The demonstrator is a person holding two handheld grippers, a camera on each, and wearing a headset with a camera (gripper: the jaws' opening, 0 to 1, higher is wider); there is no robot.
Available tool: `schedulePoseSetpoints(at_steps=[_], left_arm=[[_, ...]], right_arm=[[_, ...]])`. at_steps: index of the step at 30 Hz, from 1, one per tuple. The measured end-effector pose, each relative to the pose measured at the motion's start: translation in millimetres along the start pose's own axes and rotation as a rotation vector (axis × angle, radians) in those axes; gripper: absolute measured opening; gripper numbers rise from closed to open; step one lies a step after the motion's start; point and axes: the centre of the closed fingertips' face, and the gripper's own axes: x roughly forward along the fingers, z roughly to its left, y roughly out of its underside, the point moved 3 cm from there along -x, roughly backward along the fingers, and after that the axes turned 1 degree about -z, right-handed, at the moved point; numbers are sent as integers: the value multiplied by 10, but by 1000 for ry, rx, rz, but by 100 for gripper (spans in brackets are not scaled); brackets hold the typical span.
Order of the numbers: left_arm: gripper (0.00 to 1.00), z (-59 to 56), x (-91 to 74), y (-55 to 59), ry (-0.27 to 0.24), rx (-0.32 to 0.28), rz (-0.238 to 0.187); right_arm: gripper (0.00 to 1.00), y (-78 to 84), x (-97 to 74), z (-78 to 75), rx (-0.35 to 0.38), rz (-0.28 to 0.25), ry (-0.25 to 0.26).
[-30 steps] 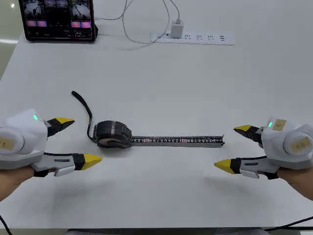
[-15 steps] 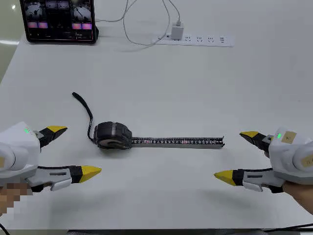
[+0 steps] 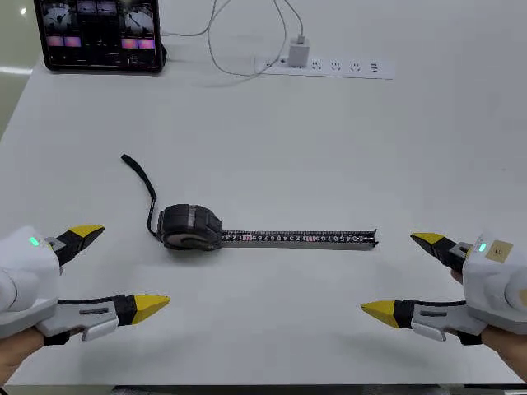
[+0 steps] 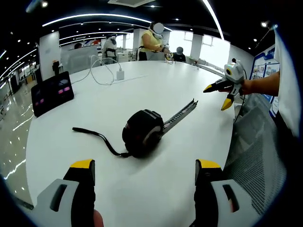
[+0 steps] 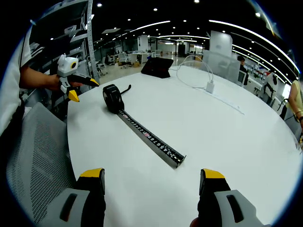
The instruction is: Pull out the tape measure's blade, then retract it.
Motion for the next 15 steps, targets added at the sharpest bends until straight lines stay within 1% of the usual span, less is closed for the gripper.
schedulePoseSetpoints(at_steps=[2,7,11,15], left_arm=[[84,-17,-9,2,-3,-5,-6],[84,-73,-20,41,-2,-10,-3],[84,-94,-34,42,-14,-23,-19],[84,-150,-29,90,-17,-29,-16]], right_arm=[[80,13,-12,12,8,-6,3],[80,32,-33,42,20,-20,11],[81,38,-37,50,28,-34,18],[80,52,-32,77,37,-37,18]])
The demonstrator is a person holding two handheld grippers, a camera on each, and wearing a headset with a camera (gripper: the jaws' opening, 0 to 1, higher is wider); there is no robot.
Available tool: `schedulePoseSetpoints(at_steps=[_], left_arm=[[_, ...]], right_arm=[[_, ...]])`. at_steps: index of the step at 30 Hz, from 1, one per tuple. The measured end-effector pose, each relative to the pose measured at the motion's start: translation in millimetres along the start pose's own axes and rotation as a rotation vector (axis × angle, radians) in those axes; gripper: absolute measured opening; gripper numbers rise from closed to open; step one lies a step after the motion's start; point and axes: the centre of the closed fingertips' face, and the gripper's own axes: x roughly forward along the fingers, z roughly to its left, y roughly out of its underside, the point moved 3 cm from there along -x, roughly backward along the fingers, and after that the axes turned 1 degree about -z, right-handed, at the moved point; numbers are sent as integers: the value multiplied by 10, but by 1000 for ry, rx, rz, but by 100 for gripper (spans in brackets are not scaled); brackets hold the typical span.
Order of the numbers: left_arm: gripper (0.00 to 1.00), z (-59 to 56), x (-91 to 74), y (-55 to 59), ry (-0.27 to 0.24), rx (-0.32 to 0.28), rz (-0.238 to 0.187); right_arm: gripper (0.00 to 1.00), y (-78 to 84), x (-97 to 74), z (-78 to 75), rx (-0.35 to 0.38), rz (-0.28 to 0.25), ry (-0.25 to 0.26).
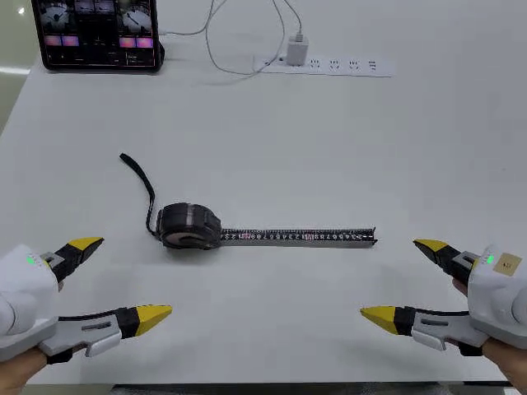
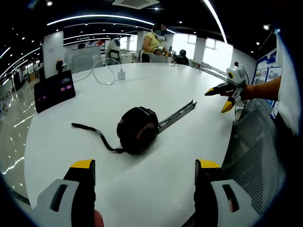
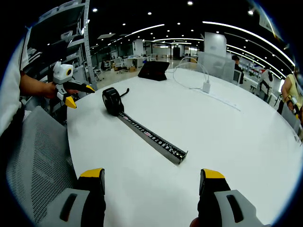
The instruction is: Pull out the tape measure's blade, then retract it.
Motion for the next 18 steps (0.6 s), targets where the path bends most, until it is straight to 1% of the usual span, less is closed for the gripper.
schedulePoseSetpoints(at_steps=[5,10,18], left_arm=[[84,-17,-3,25,0,-5,6],[84,15,-11,15,-8,-12,2],[84,8,-9,31,-9,-24,1]], right_arm=[[80,1,6,3,-1,-1,-2],[81,4,6,-5,5,-1,-2],[81,2,5,11,7,-3,-1]])
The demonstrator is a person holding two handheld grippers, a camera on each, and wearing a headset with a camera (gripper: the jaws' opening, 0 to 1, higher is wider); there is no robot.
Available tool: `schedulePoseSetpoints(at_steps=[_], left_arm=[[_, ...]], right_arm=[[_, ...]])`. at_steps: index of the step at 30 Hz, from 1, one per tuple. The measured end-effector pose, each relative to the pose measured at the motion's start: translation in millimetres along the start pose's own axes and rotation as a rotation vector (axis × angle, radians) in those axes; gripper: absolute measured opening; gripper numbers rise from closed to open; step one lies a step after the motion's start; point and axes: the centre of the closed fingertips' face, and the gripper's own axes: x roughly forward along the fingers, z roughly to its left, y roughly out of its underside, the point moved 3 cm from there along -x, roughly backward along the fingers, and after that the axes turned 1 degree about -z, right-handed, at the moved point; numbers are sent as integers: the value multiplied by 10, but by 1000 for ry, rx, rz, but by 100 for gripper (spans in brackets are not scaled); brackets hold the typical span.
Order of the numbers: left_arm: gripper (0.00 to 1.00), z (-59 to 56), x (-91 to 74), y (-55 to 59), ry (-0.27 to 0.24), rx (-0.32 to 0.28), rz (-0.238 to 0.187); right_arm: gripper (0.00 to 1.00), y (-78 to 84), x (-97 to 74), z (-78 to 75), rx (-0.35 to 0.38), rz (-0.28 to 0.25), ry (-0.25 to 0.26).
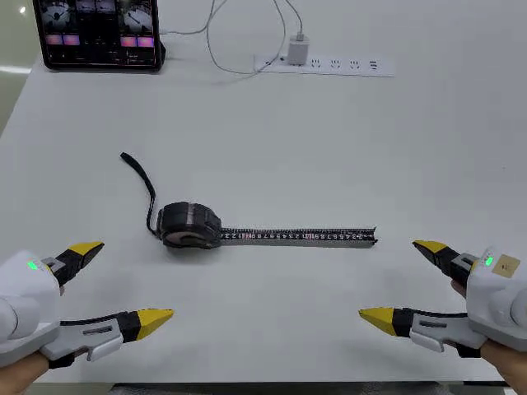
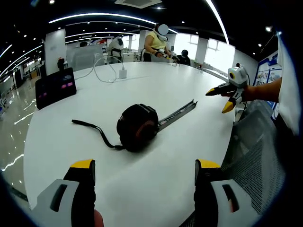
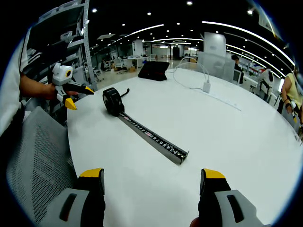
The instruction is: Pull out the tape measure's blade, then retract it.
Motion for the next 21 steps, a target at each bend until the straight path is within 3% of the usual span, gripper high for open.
schedulePoseSetpoints(at_steps=[21], left_arm=[[84,2,17,-26,-4,-14,-10]], right_arm=[[81,-3,-3,27,-1,-5,-2]])
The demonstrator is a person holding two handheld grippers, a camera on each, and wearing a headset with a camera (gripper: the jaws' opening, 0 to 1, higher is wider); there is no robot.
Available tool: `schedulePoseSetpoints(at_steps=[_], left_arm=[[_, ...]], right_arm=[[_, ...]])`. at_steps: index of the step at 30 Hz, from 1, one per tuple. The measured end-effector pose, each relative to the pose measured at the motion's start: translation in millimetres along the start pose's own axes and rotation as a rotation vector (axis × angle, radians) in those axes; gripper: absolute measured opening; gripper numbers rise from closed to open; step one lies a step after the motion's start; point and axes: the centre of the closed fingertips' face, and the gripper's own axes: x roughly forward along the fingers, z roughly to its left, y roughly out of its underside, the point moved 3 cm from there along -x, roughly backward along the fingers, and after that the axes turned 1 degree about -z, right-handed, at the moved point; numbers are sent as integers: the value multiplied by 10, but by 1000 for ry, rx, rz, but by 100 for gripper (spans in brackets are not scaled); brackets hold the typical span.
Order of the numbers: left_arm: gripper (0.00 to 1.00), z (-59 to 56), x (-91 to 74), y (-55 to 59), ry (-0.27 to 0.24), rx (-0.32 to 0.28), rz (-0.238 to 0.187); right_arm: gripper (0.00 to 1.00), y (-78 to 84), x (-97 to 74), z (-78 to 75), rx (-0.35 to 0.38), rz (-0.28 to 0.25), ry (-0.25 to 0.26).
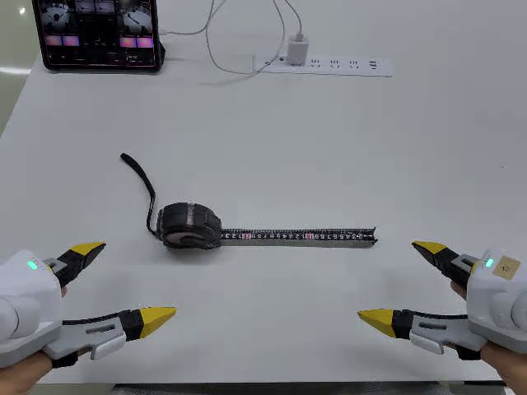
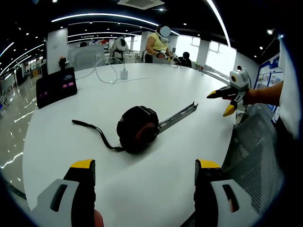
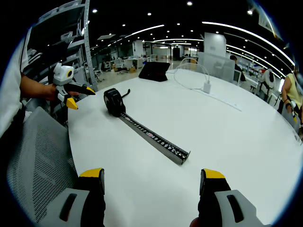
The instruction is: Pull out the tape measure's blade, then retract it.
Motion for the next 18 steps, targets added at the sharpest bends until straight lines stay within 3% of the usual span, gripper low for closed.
schedulePoseSetpoints(at_steps=[18], left_arm=[[84,1,17,-53,2,-11,-13]], right_arm=[[81,5,-5,13,2,-2,-1]])
